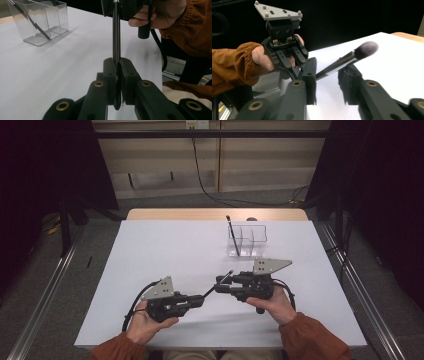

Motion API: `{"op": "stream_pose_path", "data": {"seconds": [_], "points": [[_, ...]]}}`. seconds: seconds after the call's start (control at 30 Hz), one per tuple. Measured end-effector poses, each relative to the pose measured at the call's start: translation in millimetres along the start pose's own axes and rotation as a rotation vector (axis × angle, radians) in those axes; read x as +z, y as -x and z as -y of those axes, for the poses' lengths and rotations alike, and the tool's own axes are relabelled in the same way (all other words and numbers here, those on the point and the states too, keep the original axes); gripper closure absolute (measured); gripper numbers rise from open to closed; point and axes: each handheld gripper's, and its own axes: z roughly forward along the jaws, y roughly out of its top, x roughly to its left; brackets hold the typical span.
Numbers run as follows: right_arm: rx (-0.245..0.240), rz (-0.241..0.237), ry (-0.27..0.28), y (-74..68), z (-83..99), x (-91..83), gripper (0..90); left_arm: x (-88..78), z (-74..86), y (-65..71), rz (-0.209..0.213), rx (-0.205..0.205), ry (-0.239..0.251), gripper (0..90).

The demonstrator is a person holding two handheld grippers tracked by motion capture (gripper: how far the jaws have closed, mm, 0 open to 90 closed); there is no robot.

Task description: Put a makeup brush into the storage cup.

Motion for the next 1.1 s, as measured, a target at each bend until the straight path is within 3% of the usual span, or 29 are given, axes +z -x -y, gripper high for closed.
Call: {"op": "stream_pose_path", "data": {"seconds": [0.17,0.67,1.1], "points": [[0.019,-0.035,-0.004,1.7,1.3,0.8,78.5,3.2,2.1,1.0,0.000,0.008,-0.012,84.0],[0.067,-0.096,0.006,-0.1,2.4,5.1,84.3,7.9,4.8,1.2,-0.011,0.037,-0.043,82.9],[0.043,-0.074,0.010,-0.9,0.3,3.1,84.3,6.2,4.8,1.1,-0.038,0.019,-0.006,70.4]]}}
